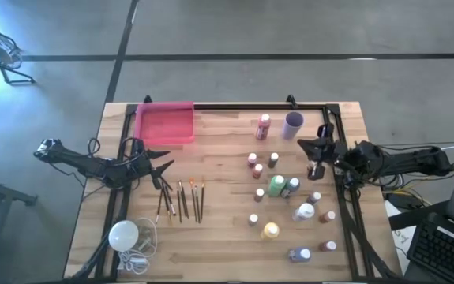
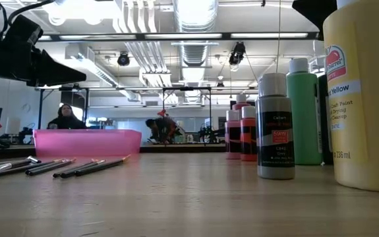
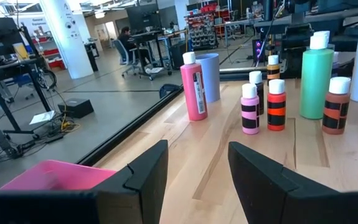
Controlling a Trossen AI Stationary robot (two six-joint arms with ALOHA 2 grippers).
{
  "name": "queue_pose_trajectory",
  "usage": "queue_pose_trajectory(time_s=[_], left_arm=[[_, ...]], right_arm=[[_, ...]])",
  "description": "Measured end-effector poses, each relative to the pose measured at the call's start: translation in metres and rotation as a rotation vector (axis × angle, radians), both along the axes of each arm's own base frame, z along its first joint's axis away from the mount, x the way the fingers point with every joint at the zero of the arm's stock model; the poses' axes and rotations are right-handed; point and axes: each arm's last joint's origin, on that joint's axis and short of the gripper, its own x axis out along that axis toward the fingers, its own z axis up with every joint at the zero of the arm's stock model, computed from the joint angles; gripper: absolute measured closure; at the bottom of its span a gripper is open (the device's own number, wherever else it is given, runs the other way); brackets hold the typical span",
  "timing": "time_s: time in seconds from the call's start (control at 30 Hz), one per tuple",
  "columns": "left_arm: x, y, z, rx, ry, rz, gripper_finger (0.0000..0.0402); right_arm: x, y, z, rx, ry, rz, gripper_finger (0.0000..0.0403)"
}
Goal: Pick & Place Paint Supplies
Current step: Put the large pink paint bottle into the pink bin
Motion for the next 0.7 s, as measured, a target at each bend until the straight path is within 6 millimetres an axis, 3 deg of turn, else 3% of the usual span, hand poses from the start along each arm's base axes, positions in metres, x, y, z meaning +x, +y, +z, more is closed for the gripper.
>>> queue_pose_trajectory(time_s=[0.33,0.53,0.7], left_arm=[[0.000,0.000,0.023,0.027,-0.126,-0.001,0.0227],[-0.003,0.002,0.047,-0.007,-0.158,0.047,0.0227],[-0.007,0.005,0.071,0.014,-0.173,0.141,0.0227]], right_arm=[[0.026,-0.009,0.023,0.063,0.164,-0.232,0.0394],[0.041,-0.020,0.019,0.185,0.409,-0.309,0.0394],[0.047,-0.031,0.014,0.220,0.412,-0.412,0.0394]])
